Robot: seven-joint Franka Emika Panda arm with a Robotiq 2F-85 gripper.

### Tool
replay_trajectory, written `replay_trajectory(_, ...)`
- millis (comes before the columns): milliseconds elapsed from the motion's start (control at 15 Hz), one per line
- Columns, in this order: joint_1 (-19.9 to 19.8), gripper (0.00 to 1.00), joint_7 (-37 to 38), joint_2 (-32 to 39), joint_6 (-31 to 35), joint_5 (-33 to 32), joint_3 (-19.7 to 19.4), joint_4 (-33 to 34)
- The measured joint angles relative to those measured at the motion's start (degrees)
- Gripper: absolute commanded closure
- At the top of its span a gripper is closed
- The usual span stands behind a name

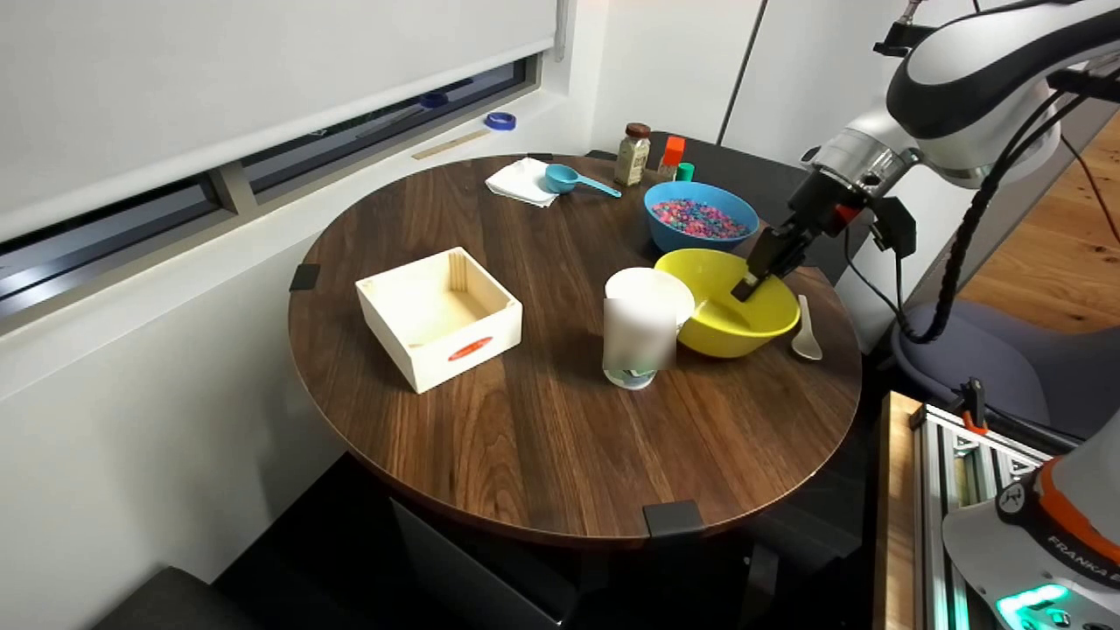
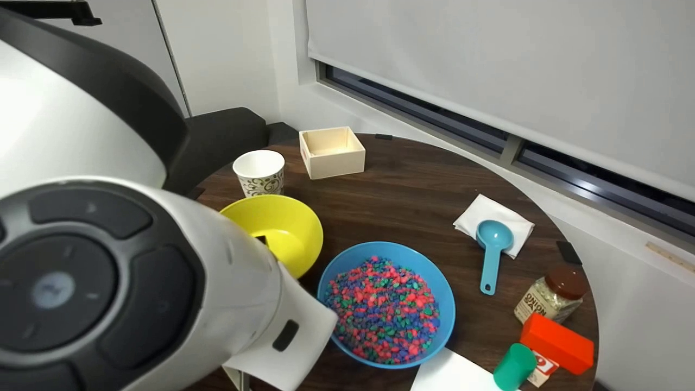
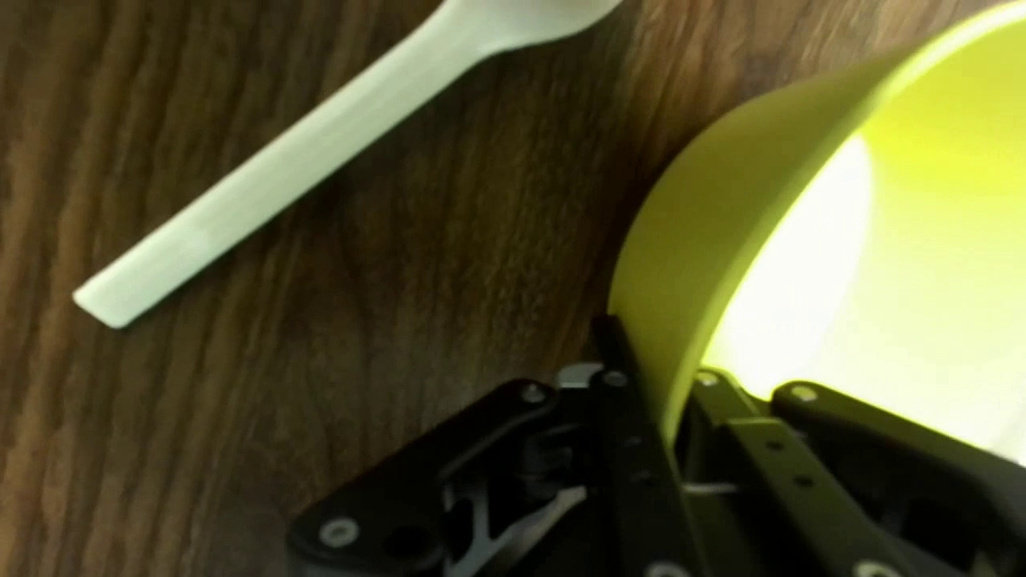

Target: Pick up the yellow bowl and put it on top of the styrofoam cup, Pick up the white spoon and used it to move the content from the blue bowl into the yellow before putting it back down on the table

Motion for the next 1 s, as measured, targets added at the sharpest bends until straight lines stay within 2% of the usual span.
replay_trajectory(600, -2.18, 0.99, -0.98, 0.98, -5.73, 0.08, -0.1, 2.36)
replay_trajectory(1000, -3.93, 0.99, -0.85, -0.14, -6.41, -4.43, 1.49, 4.62)
